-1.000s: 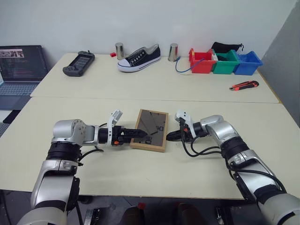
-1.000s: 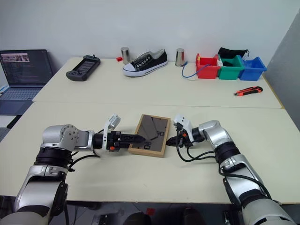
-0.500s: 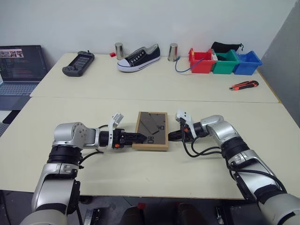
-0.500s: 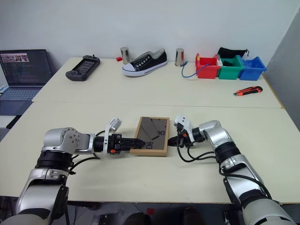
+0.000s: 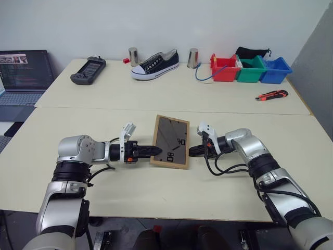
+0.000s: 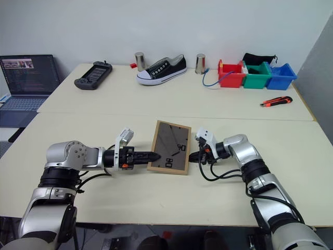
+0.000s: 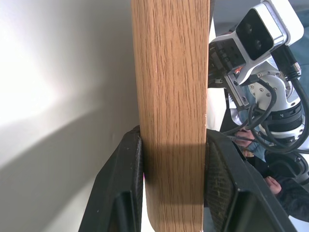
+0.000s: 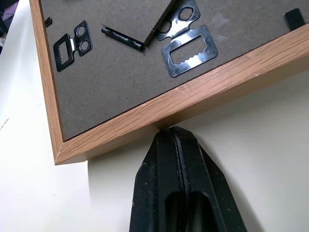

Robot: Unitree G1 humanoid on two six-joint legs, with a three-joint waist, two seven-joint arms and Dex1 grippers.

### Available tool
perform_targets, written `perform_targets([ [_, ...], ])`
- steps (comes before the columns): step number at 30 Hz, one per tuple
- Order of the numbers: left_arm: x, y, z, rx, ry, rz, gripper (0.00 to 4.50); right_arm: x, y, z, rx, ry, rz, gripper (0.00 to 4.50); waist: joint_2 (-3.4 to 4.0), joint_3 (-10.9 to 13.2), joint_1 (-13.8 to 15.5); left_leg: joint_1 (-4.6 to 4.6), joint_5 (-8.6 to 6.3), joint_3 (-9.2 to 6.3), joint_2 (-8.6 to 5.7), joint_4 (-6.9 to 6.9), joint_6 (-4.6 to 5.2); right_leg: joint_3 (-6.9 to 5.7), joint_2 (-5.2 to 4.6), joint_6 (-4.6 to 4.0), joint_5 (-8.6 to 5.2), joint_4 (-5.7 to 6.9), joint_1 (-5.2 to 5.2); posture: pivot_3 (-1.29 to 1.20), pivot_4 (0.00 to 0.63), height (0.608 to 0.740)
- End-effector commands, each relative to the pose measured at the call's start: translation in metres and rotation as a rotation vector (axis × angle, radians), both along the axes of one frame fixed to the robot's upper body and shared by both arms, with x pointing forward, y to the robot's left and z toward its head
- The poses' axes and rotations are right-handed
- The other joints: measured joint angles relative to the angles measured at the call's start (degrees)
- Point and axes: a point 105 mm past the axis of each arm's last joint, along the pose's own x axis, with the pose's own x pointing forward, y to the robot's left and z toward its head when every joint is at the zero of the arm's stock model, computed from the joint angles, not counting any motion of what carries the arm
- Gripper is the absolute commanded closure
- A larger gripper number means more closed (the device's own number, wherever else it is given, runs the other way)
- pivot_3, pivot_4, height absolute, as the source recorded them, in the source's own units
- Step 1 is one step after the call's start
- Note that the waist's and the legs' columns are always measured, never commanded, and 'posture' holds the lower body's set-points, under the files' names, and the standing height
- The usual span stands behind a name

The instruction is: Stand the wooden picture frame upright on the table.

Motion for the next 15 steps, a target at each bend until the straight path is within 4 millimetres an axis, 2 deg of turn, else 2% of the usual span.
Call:
perform_targets([
  [1,0.004,-0.002,0.019,-0.021,-0.083,-0.002,3.18,-0.003,-0.012,-0.007,-0.038,0.032,-0.014,4.5,0.0,0.0,0.0,0.0,0.0,-0.01,0.0,0.0,0.0,0.0,0.0,0.0,0.0,0.0,0.0,0.0,0.15,0.74],
  [3,0.004,-0.001,0.029,-0.04,-0.11,0.002,3.18,-0.002,-0.025,-0.003,-0.047,0.032,-0.029,4.5,0.0,0.0,0.08,-0.01,0.0,0.0,0.0,0.0,0.0,0.0,0.0,0.0,0.0,0.0,0.0,0.0,0.15,0.74],
  [5,0.0,0.001,0.041,-0.064,-0.139,-0.003,3.18,-0.001,-0.049,0.008,-0.05,0.043,-0.055,4.5,0.01,0.01,0.29,-0.02,0.0,-0.01,0.0,0.0,0.0,0.0,-0.01,0.0,0.0,-0.01,-0.01,0.0,0.15,0.74],
  [8,-0.009,0.002,0.05,-0.084,-0.171,-0.018,3.18,-0.003,-0.074,0.038,-0.003,0.074,-0.071,3.85,0.02,0.04,0.7,-0.09,0.0,0.01,-0.03,-0.01,0.0,0.01,-0.03,0.0,0.0,-0.07,-0.04,0.0,0.15,0.74],
  [11,-0.014,-0.002,0.057,-0.102,-0.212,-0.027,3.18,-0.006,-0.075,0.077,0.074,0.093,-0.051,3.26,0.04,0.06,0.71,-0.11,0.0,0.05,-0.02,-0.06,0.0,0.03,-0.04,0.0,0.0,-0.13,-0.05,0.0,0.15,0.74],
  [14,-0.019,-0.008,0.061,-0.123,-0.246,-0.031,3.18,-0.004,-0.062,0.123,0.17,0.069,-0.036,2.55,0.08,0.09,-0.16,-0.1,0.0,0.04,0.02,-0.08,0.01,0.04,0.0,0.0,0.0,-0.12,-0.11,0.0,0.15,0.74],
  [15,-0.019,-0.01,0.061,-0.132,-0.246,-0.028,3.18,-0.005,-0.058,0.132,0.187,0.061,-0.029,2.31,0.09,0.09,-0.31,-0.09,0.0,0.04,0.03,-0.08,0.01,0.04,0.02,0.0,0.0,-0.1,-0.11,0.0,0.15,0.74],
])
